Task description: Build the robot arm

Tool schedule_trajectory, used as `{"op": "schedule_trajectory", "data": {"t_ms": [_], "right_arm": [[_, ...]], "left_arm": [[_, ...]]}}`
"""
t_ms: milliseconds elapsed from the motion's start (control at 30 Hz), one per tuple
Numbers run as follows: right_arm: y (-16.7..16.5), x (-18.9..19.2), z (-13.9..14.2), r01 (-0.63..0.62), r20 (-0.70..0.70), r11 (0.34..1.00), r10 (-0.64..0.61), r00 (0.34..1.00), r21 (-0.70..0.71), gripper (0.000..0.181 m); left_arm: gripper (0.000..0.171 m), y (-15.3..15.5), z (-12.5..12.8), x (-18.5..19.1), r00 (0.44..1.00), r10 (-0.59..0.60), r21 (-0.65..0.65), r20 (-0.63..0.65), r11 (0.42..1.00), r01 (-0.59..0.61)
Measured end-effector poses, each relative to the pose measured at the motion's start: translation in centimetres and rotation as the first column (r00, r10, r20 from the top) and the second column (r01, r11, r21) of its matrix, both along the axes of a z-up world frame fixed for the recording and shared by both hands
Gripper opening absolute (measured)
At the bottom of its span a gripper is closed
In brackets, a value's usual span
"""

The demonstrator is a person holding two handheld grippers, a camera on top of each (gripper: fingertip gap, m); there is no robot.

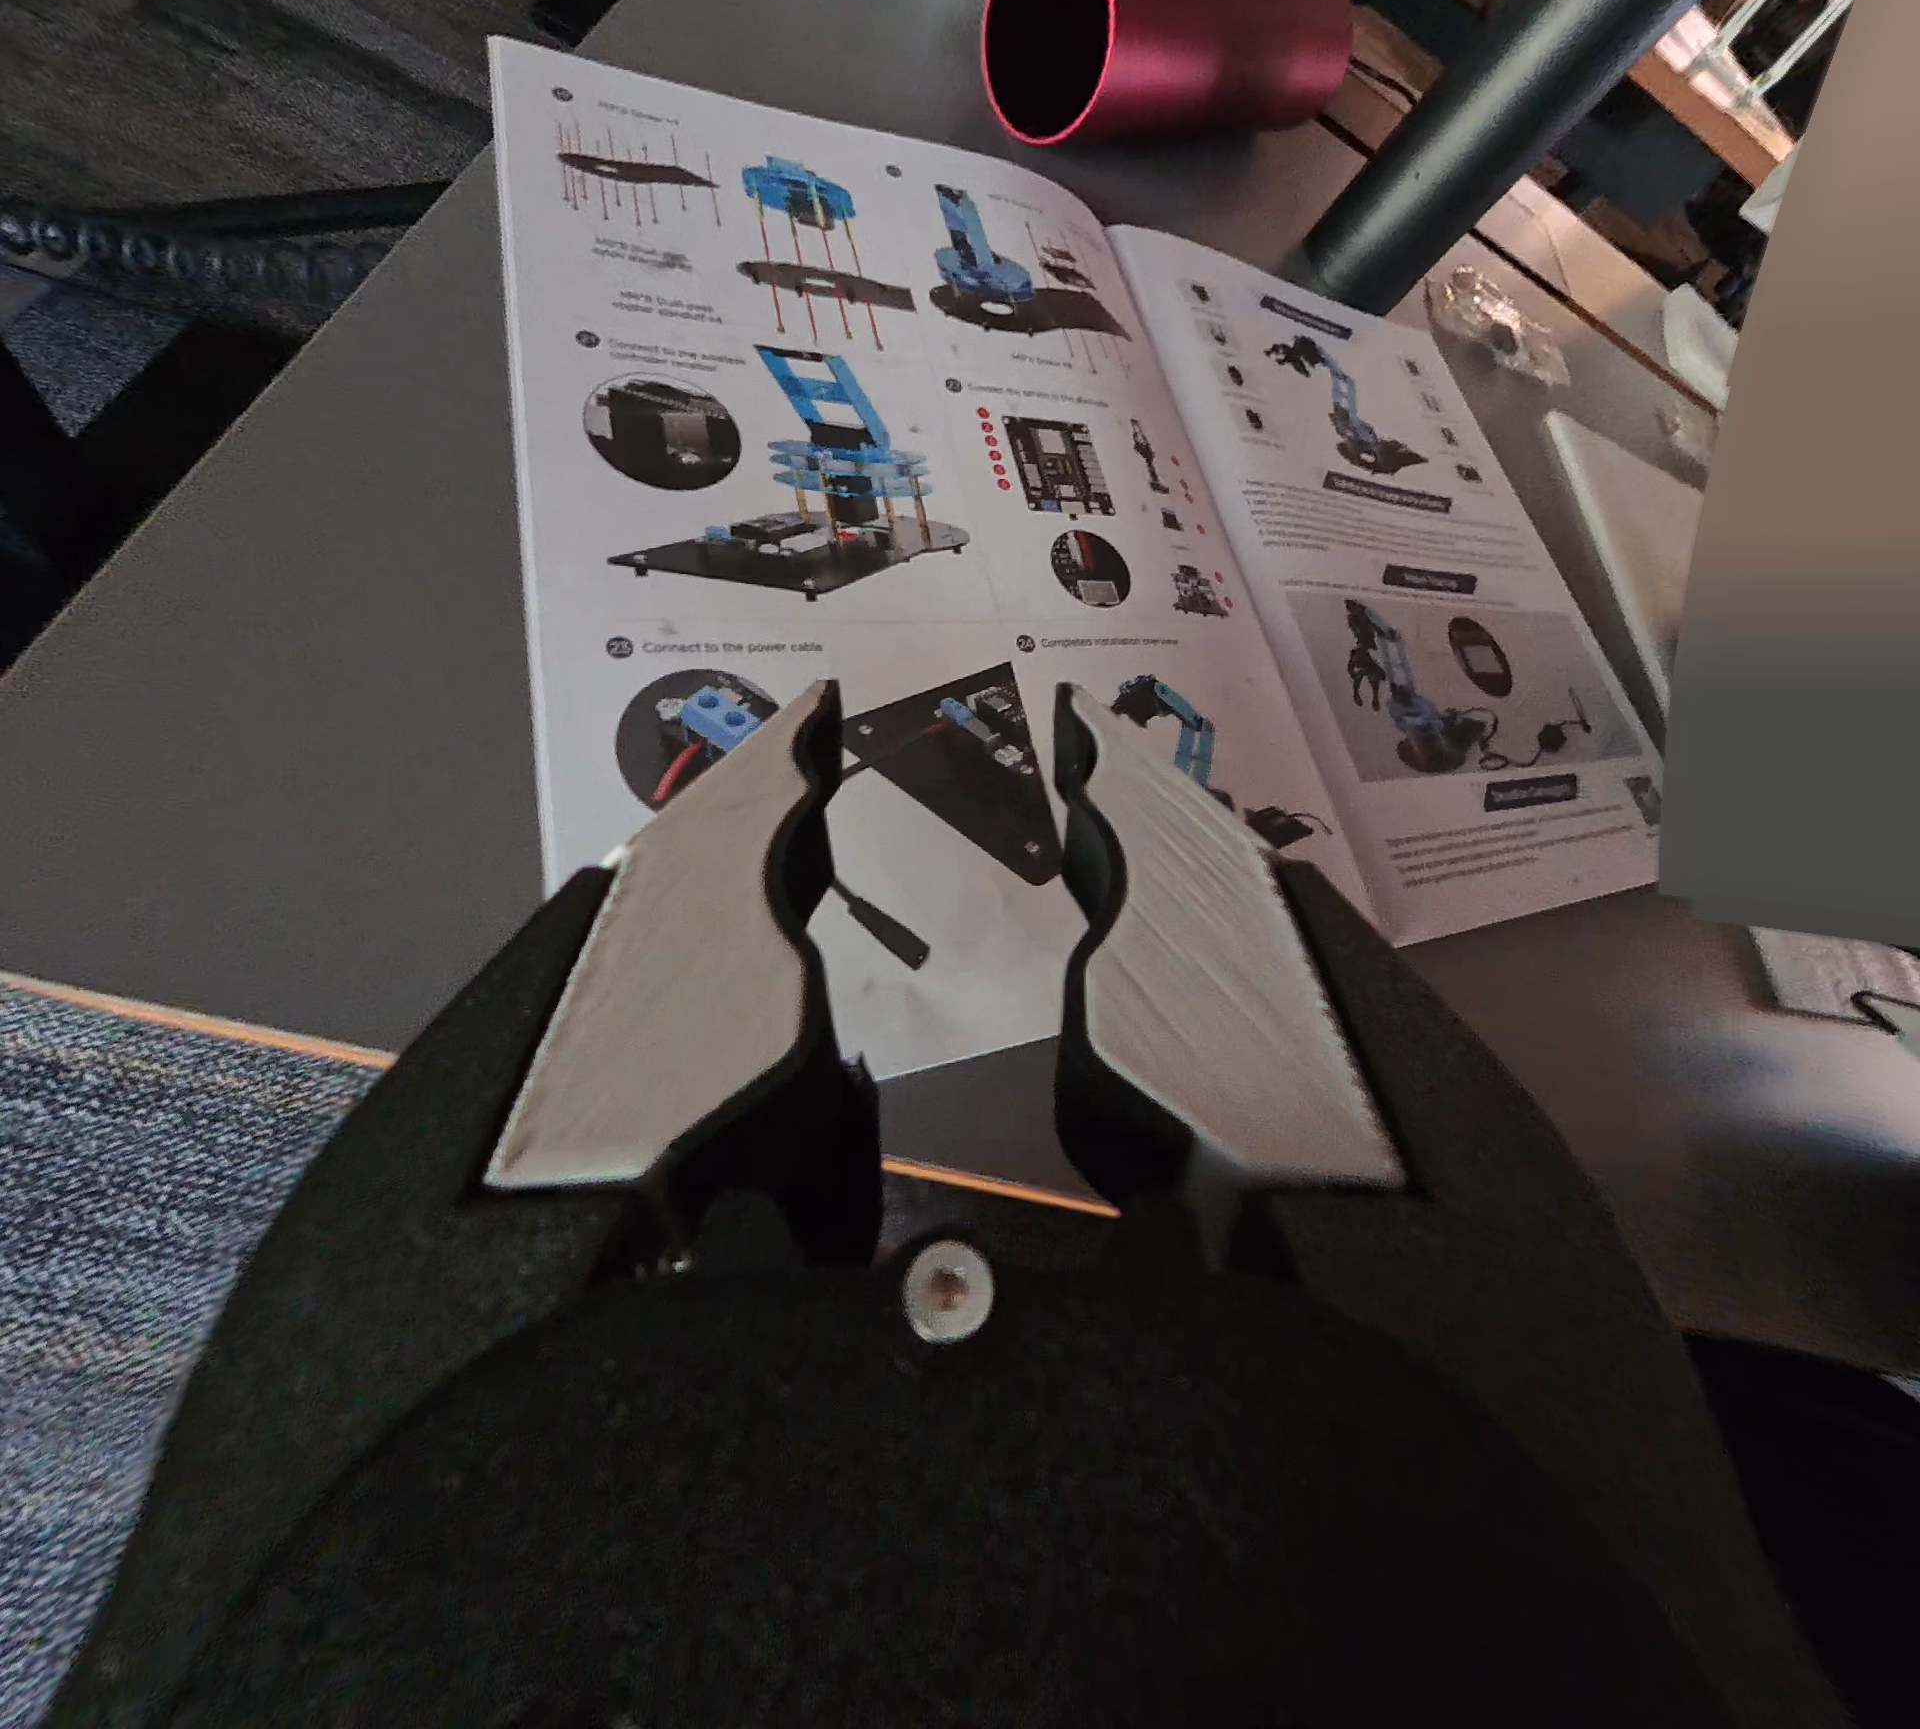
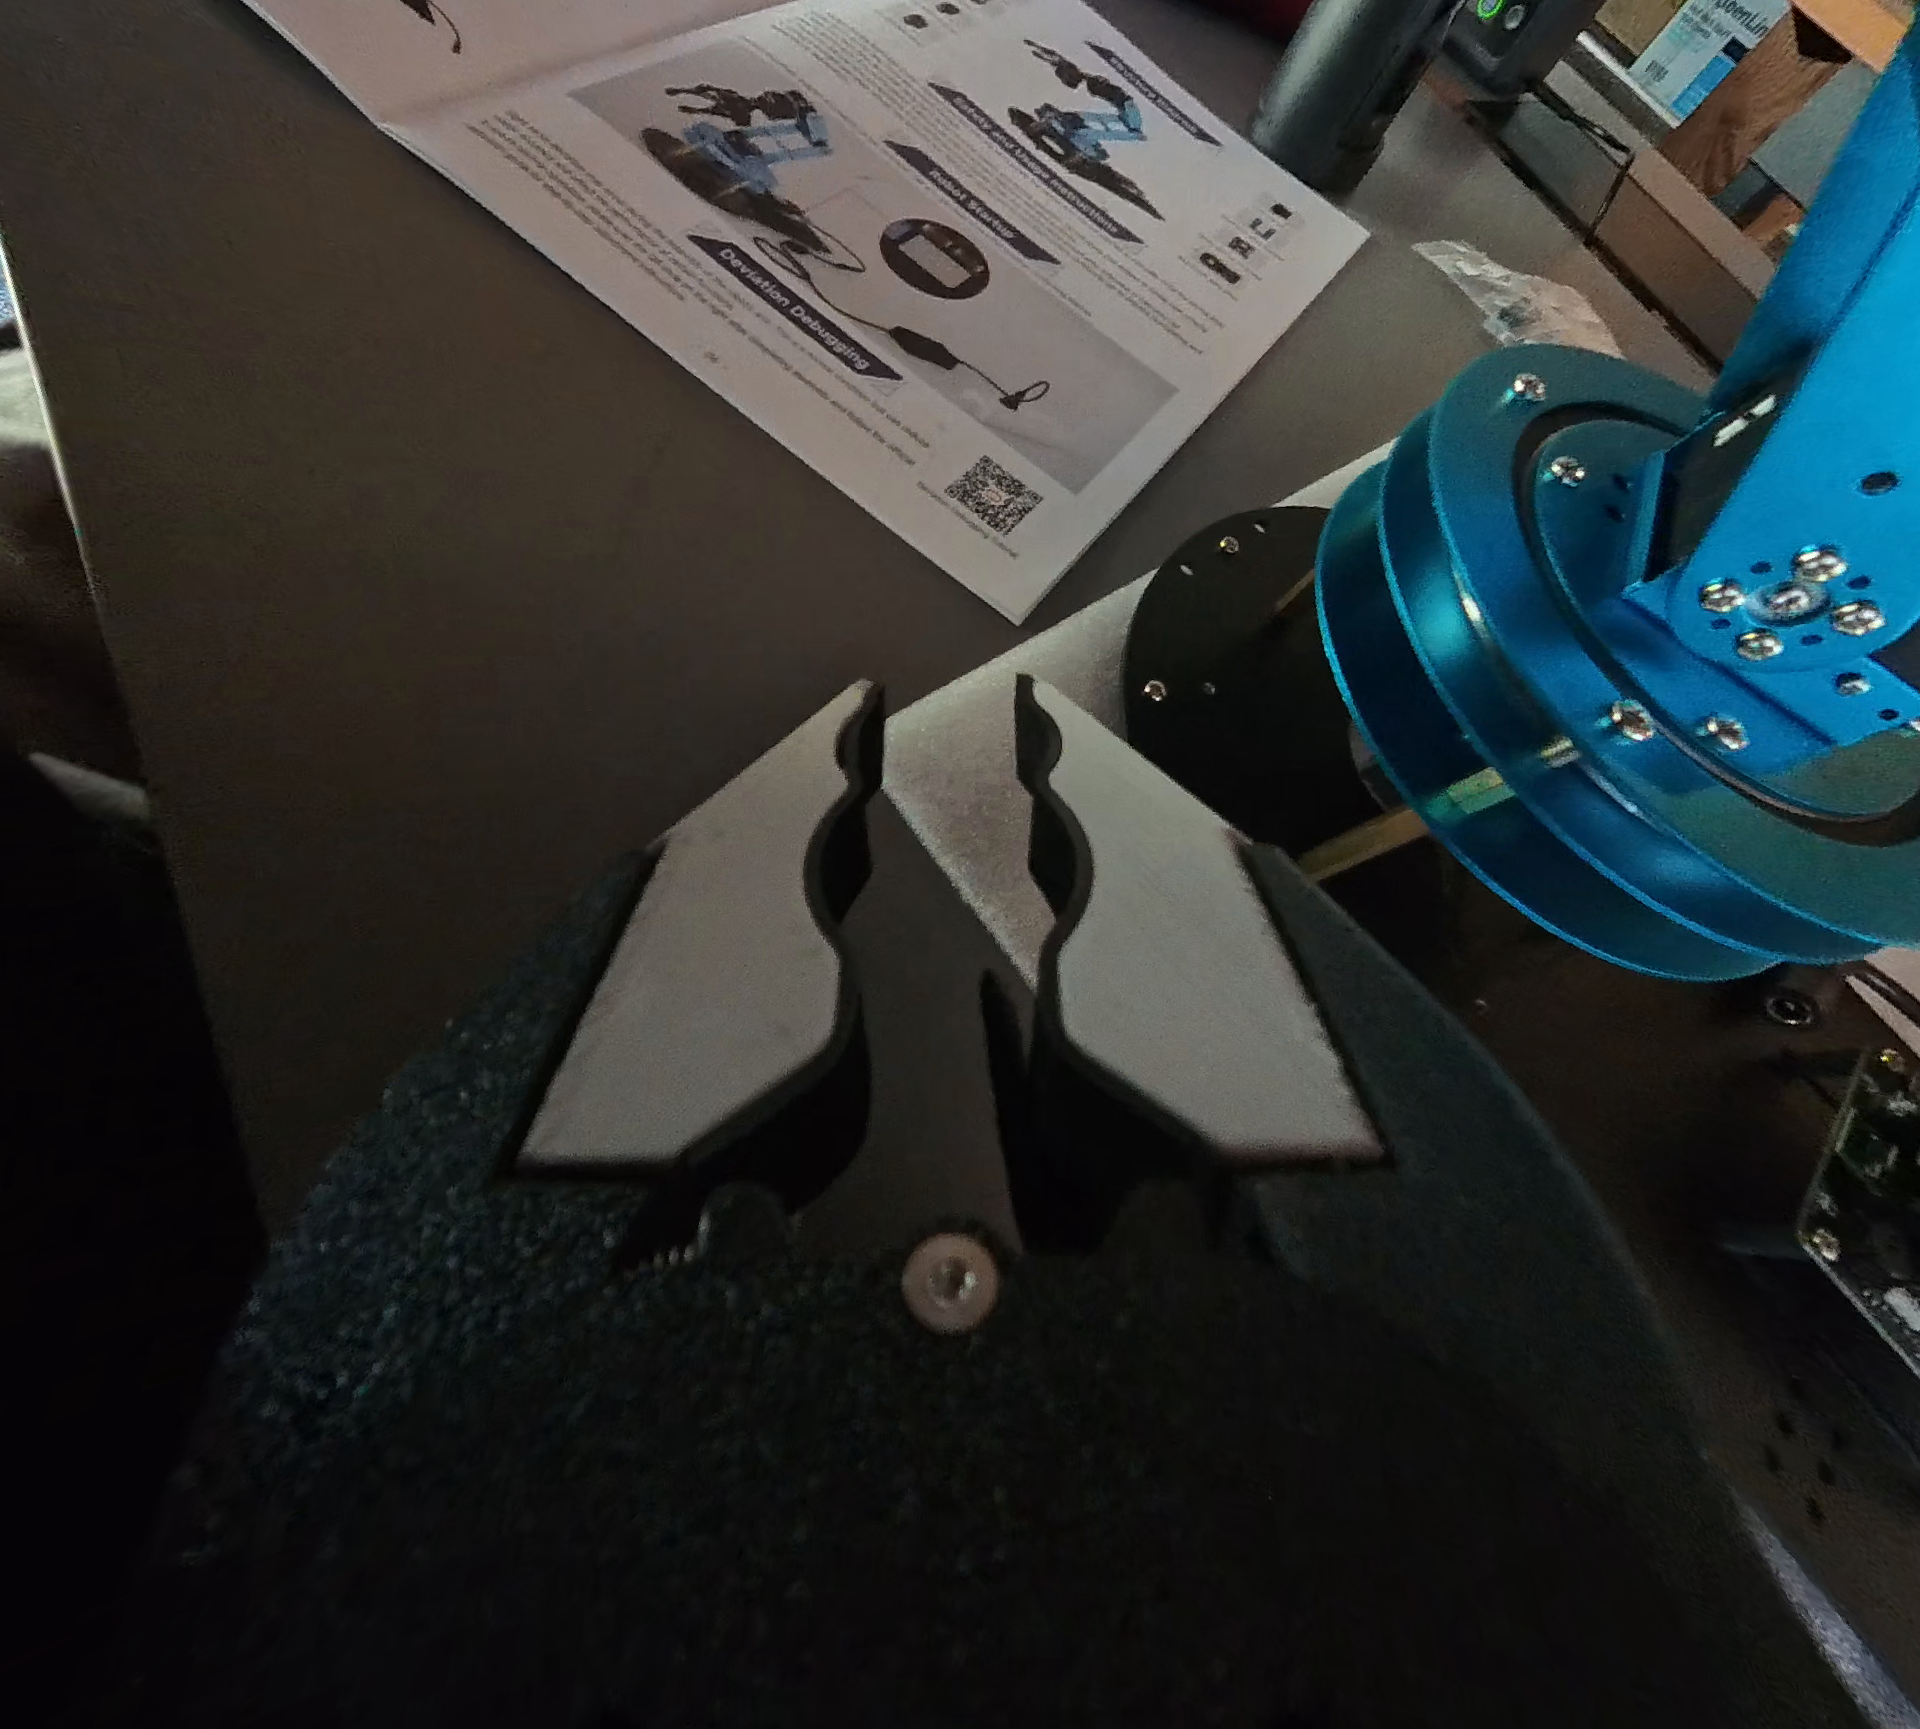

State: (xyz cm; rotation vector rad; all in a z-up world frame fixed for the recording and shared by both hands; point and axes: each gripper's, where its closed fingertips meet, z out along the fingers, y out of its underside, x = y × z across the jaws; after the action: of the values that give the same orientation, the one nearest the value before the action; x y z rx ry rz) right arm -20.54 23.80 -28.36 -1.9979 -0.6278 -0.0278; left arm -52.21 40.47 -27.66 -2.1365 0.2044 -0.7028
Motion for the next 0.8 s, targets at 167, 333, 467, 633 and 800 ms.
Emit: {"op": "schedule_trajectory", "data": {"t_ms": [167, 333, 467, 633, 800], "right_arm": [[0.1, 0.1, -0.6, 0.009, -0.001, 0.999, -0.009, 1.0, -0.041, 0.029], [0.3, 0.4, -0.8, 0.029, 0.02, 0.999, -0.028, 0.999, -0.044, 0.026], [0.3, 0.6, -0.7, 0.04, 0.022, 0.999, -0.039, 0.999, -0.037, 0.026], [0.2, 0.5, -0.2, 0.033, 0.013, 0.999, -0.033, 0.999, -0.01, 0.026], [-0.7, 1.0, 1.9, 0.111, -0.101, 0.993, -0.105, 0.989, 0.049, 0.027]], "left_arm": [[0.04, 1.7, 0.9, 0.0, 0.998, 0.008, 0.089, 0.059, 0.996, -0.013], [0.04, 2.7, 0.0, -0.2, 0.999, -0.018, 0.073, 0.042, 0.997, 0.015], [0.038, 3.0, -0.6, -1.0, 1.0, -0.007, 0.078, -0.02, 0.997, 0.009], [0.036, 2.9, 0.3, 0.2, 0.996, -0.088, 0.072, 0.015, 0.994, 0.086], [0.035, 1.2, 2.4, 3.9, 0.97, -0.242, 0.113, -0.03, 0.963, 0.244]]}}
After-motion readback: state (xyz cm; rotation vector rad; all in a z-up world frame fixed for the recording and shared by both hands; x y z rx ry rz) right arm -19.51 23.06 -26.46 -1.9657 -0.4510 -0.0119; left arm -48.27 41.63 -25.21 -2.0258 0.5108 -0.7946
